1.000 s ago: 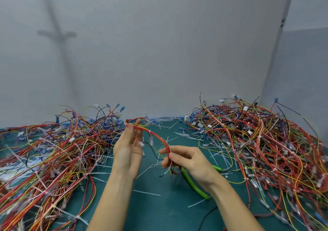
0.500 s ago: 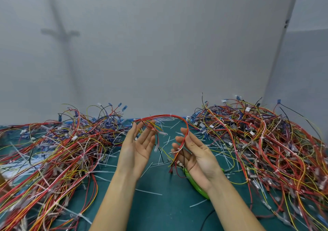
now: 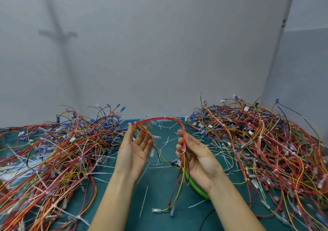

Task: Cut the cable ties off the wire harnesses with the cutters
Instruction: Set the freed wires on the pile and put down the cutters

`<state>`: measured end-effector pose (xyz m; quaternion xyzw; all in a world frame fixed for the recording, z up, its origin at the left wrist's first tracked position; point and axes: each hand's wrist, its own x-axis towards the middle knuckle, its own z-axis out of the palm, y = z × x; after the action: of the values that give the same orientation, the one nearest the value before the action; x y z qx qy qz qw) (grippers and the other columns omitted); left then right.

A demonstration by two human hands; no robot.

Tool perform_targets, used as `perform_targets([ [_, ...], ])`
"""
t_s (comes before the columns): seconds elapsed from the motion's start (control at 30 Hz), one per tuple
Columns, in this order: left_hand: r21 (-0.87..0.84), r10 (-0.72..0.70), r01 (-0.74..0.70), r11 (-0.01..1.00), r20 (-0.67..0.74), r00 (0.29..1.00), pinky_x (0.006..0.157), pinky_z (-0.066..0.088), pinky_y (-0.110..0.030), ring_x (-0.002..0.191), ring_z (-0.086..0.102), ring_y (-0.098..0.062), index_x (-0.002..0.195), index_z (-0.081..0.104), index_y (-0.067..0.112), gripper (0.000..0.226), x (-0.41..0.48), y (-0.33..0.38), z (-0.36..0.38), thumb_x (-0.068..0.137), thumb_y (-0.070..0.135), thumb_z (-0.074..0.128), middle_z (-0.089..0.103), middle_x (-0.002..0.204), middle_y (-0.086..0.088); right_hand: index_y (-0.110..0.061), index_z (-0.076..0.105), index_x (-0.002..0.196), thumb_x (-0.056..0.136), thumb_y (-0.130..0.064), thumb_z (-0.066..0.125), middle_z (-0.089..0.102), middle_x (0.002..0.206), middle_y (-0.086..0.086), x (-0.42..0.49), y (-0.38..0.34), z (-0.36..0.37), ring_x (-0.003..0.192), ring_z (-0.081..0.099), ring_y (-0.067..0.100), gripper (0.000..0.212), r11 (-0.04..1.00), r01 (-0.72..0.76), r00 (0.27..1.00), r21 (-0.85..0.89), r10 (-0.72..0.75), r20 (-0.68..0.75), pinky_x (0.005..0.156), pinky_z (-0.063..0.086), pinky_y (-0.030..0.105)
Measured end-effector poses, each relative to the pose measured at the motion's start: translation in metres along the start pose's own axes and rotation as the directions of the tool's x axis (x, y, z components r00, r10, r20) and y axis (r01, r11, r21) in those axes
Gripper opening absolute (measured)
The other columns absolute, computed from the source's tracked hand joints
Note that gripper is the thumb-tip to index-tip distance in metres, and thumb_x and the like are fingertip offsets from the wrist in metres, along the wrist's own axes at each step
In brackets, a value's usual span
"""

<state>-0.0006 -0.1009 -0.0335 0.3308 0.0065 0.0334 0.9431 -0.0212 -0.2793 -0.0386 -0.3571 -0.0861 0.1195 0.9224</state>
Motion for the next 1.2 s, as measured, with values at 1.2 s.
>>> perform_targets([
  [1.2, 0.740, 0.255, -0.671, 0.056, 0.639, 0.726, 0.078, 0.041, -0.011, 0.082, 0.050, -0.001, 0.145, 0.038, 0.033, 0.064, -0.015, -0.048, 0.012, 0.093, 0.004, 0.060, 0.046, 0.098, 0.005, -0.025, 0.073, 0.092, 0.091, -0.009, 0.066, 0.073, 0.085, -0.008, 0.007, 0.020, -0.003, 0.078, 0.067, 0.009, 0.017, 0.346, 0.321, 0.778, -0.882, -0.628, 0.037, 0.072, 0.053, 0.024],
])
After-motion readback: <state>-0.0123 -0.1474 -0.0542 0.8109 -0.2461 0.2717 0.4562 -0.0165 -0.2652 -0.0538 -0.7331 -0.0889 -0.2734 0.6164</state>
